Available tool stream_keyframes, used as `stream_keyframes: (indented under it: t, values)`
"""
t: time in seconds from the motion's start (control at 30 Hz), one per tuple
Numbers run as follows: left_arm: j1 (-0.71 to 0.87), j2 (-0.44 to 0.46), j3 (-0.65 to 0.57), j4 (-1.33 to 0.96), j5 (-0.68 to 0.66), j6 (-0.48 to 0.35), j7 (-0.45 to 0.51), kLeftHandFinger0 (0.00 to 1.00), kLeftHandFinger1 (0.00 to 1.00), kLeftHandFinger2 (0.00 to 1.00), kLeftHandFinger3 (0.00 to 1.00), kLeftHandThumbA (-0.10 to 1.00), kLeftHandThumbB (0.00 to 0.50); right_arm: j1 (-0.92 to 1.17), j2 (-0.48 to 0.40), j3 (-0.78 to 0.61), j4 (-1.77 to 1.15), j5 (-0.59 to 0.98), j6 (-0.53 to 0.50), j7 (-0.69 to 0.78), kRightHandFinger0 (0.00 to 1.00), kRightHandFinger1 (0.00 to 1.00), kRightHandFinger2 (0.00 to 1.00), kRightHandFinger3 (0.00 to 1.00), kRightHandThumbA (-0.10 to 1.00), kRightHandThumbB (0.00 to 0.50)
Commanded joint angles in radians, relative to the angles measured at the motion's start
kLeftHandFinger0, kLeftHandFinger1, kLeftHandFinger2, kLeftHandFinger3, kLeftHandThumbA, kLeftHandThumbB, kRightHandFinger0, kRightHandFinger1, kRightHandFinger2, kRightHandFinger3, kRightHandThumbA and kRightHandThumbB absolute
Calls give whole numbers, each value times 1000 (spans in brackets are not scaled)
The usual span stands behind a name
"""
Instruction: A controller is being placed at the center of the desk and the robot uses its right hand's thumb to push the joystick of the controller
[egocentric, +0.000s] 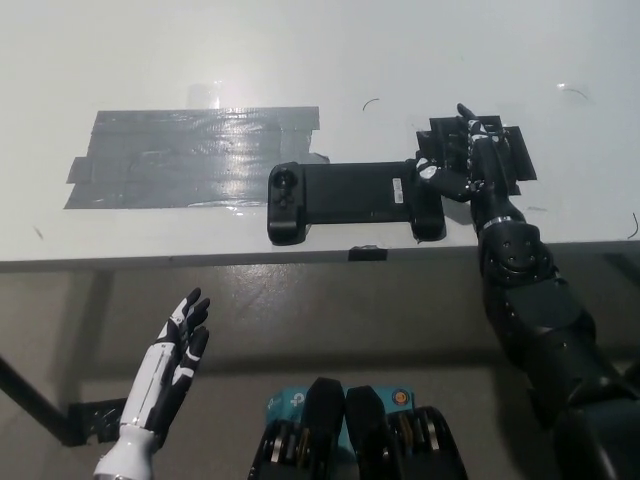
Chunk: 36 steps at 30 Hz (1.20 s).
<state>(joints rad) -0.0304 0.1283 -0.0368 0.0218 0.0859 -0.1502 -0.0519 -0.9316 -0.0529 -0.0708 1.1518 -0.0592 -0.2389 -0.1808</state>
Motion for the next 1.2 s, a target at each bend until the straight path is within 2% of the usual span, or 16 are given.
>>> stream_keyframes:
  t: [0.0,0.03,0.1,0.13,0.2,0.27,0.3,0.33,0.4,0.53,0.7,0.8,1.0,1.07,1.1,1.17]
  values:
    - [-21,10,9,-31,-5,-25,-2,1000,1000,1000,1000,914,25,-37,-27,-8,-52,-2,-38,-67,1000,1000,1000,1000,-93,0]
    - [-21,10,9,-31,-3,-25,0,1000,1000,1000,1000,919,25,-34,-25,-13,-67,4,-38,-62,1000,1000,1000,1000,-9,0]
    - [-22,10,11,-33,-6,-23,0,1000,1000,1000,1000,923,27,-25,-22,-12,-120,1,-34,-58,1000,1000,1000,1000,497,23]
    - [-25,11,11,-32,-7,-23,-2,1000,1000,1000,1000,925,28,-22,-20,-13,-141,2,-26,-56,1000,1000,1000,1000,593,17]
    - [-28,14,10,-32,-10,-19,-6,1000,1000,1000,1000,931,27,-7,-16,-14,-225,11,-19,-31,1000,1000,1000,1000,811,118]
    - [-29,15,10,-35,-9,-16,-7,1000,1000,1000,1000,934,29,12,-13,-6,-329,17,-11,1,1000,1000,1000,1000,925,191]
    - [-31,14,11,-35,-8,-16,-5,1000,1000,1000,1000,936,33,20,-13,-1,-376,20,4,18,1000,1000,1000,1000,980,281]
    - [-32,14,11,-32,-6,-18,-4,1000,1000,1000,1000,937,33,41,-12,11,-478,22,38,46,1000,1000,1000,1000,1000,319]
    - [-33,15,10,-28,-4,-22,-3,1000,1000,1000,1000,940,32,65,-11,28,-595,16,74,66,1000,1000,1000,1000,1000,337]
    - [-36,14,9,-25,-2,-25,-2,1000,1000,1000,1000,943,20,106,-6,51,-811,12,145,90,1000,1000,1000,1000,1000,336]
    - [-37,16,7,-27,0,-20,-5,1000,1000,1000,1000,945,25,185,-1,69,-1008,33,156,112,1000,1000,1000,1000,1000,336]
    - [-45,17,8,-18,-6,-25,-8,1000,1000,1000,1000,943,29,251,-8,85,-1100,25,180,125,1000,1000,1000,1000,1000,296]
    - [-26,17,3,-23,6,-26,-5,1000,1000,1000,1000,950,11,505,-9,126,-1293,58,195,168,1000,1000,1000,1000,1000,347]
    - [-19,17,4,-25,1,-21,-7,1000,1000,1000,1000,951,8,561,-15,138,-1318,51,186,174,1000,1000,1000,1000,1000,334]
    - [-21,16,6,-19,-4,-25,-7,1000,1000,1000,1000,944,14,607,-31,153,-1328,17,172,179,1000,1000,1000,1000,1000,287]
    - [-2,11,-1,-26,-6,-24,-11,1000,1000,1000,1000,939,10,685,-46,166,-1357,-6,161,184,1000,1000,1000,1000,1000,256]
